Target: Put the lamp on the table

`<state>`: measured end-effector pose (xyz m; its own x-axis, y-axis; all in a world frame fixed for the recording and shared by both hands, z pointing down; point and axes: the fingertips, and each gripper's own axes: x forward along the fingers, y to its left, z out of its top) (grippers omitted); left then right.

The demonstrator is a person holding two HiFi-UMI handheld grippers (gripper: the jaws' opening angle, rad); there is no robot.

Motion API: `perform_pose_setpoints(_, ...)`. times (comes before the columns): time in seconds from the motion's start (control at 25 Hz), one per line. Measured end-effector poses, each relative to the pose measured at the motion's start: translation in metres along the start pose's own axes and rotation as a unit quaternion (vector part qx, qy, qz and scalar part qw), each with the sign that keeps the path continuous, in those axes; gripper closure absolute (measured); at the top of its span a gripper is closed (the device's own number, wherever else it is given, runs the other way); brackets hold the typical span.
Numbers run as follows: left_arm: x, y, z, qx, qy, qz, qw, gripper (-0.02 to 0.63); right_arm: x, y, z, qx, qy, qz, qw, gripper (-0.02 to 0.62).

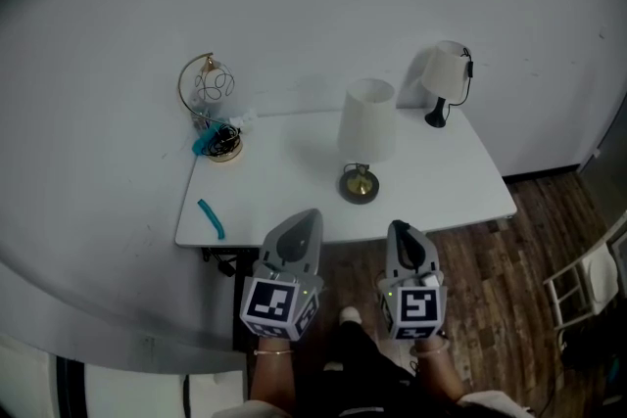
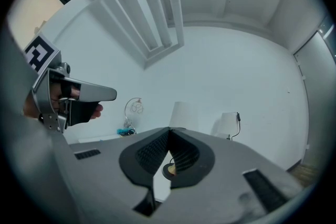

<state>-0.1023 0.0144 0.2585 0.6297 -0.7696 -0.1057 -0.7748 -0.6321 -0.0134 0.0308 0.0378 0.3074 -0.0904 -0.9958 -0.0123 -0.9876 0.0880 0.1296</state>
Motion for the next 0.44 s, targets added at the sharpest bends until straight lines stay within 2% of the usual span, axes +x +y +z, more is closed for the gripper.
perform_pose_setpoints(0.44, 0.0034, -0.0008, 0.0002, -0.002, 0.001, 0.004, 1.0, 0.607, -0.0017, -0.0095, -0.005, 0.002, 0.006, -0.003, 1.0, 0.601)
